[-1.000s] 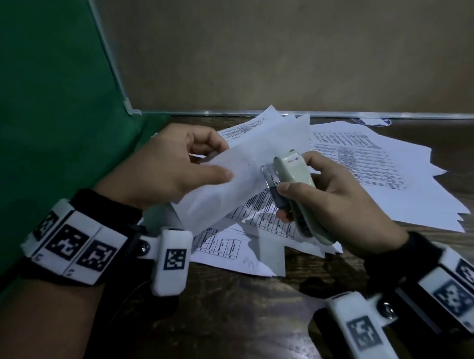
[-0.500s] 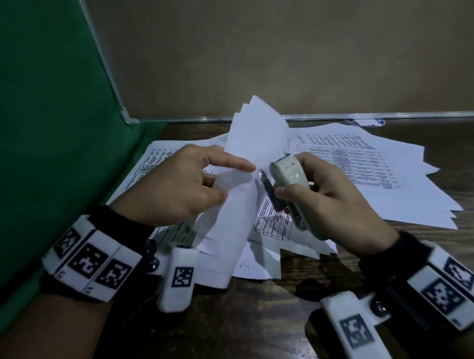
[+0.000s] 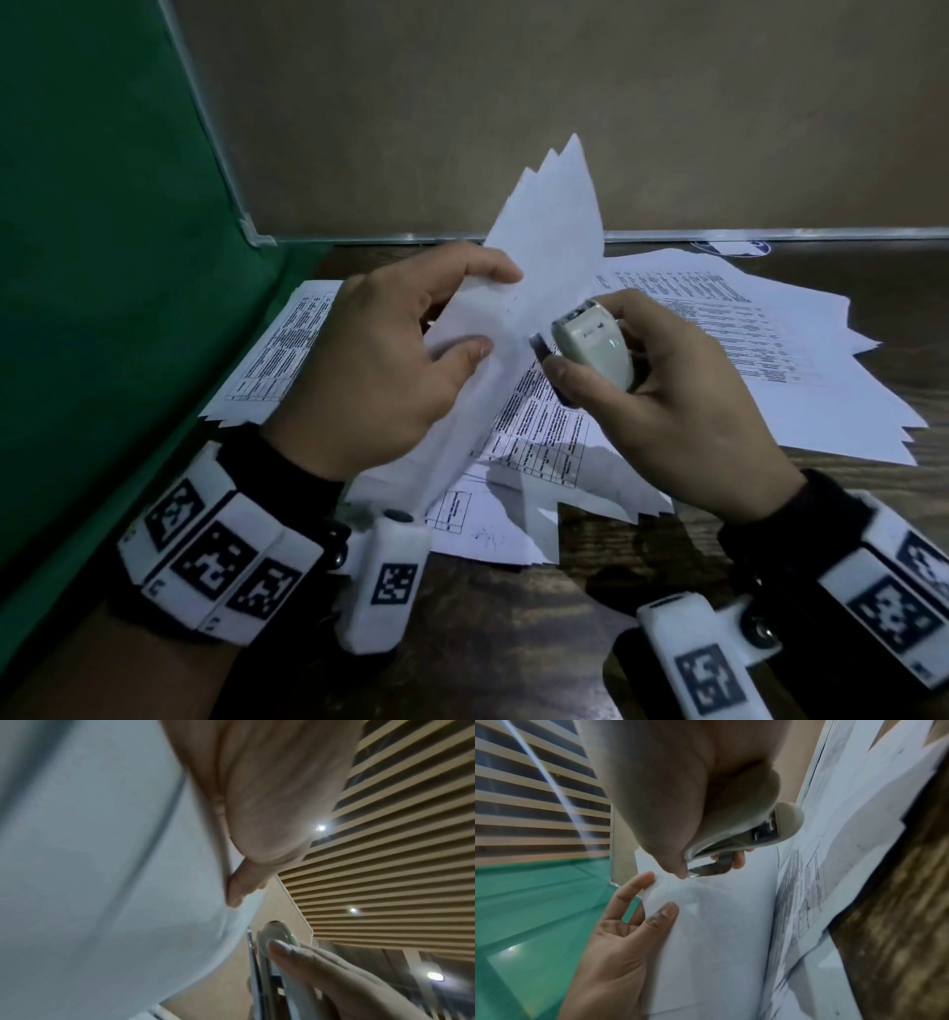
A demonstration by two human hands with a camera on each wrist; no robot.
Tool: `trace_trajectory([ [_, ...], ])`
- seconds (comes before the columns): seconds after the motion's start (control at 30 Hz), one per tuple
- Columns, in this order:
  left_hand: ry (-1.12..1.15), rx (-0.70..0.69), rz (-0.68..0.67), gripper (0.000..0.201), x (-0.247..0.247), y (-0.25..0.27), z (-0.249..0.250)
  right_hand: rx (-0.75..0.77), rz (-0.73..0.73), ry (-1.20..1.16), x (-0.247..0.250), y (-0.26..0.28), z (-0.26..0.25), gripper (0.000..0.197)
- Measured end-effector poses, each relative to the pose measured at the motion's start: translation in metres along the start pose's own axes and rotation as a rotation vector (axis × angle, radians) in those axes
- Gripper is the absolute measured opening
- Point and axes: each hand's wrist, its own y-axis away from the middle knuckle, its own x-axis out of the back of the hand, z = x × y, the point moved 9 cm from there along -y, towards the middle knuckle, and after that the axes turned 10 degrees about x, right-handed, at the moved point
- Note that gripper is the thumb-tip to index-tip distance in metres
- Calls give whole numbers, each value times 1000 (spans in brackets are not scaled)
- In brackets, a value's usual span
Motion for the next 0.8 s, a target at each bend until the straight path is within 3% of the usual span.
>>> trace_trajectory([
  [0.13, -213, 57, -31, 39, 1, 1, -6, 22, -2, -10, 1, 0, -2, 24],
  [0.33, -17, 264, -128, 20, -11, -1, -32, -32, -110, 57, -11, 3, 6, 21],
  [0.8, -14, 316, -143, 16, -21, 3, -30, -38, -161, -12, -14, 5, 6, 10],
])
